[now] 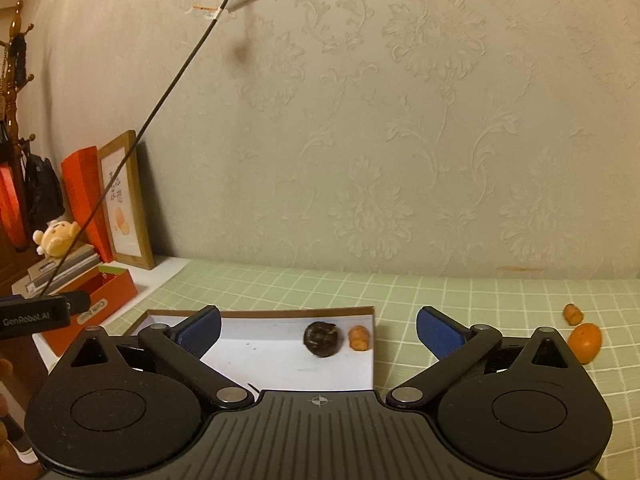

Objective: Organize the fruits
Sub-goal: 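Move both open tools back from the box toward the remaining fruit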

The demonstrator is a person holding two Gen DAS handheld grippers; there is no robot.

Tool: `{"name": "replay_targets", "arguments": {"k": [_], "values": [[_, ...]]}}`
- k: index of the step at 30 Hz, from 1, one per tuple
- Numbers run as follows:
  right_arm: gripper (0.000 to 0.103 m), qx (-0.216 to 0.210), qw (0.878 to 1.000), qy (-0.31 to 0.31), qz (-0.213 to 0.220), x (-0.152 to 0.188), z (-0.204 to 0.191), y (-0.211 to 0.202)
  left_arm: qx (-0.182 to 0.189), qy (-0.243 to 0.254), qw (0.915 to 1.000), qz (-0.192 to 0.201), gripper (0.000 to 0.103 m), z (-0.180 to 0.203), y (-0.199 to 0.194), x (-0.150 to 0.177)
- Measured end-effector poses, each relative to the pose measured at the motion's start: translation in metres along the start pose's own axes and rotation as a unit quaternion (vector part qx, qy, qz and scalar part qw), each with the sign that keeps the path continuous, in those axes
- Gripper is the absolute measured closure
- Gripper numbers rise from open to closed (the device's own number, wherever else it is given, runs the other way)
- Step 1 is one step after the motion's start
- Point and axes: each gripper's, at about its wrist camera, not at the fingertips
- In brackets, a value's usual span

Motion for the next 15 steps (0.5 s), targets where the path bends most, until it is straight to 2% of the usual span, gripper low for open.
{"name": "replay_targets", "arguments": {"k": [9, 15], "values": [[0.0, 0.025, 0.999, 0.02, -0.004, 0.008, 0.04, -0.019, 0.042, 0.017, 0.9989, -0.008, 0.006, 0.043, -0.004, 0.012], [0.0, 0.058, 0.998, 0.025, -0.008, 0.021, 0.072, -0.032, 0.082, 0.03, 0.9961, -0.014, 0.009, 0.079, -0.007, 0.021]]}}
Point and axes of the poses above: each gripper's, at about its wrist camera, not at the fingertips, and y roughly the way its jaws point, z to its right, x to its underside, and after that the axes turned 14 degrees about -y, right-handed
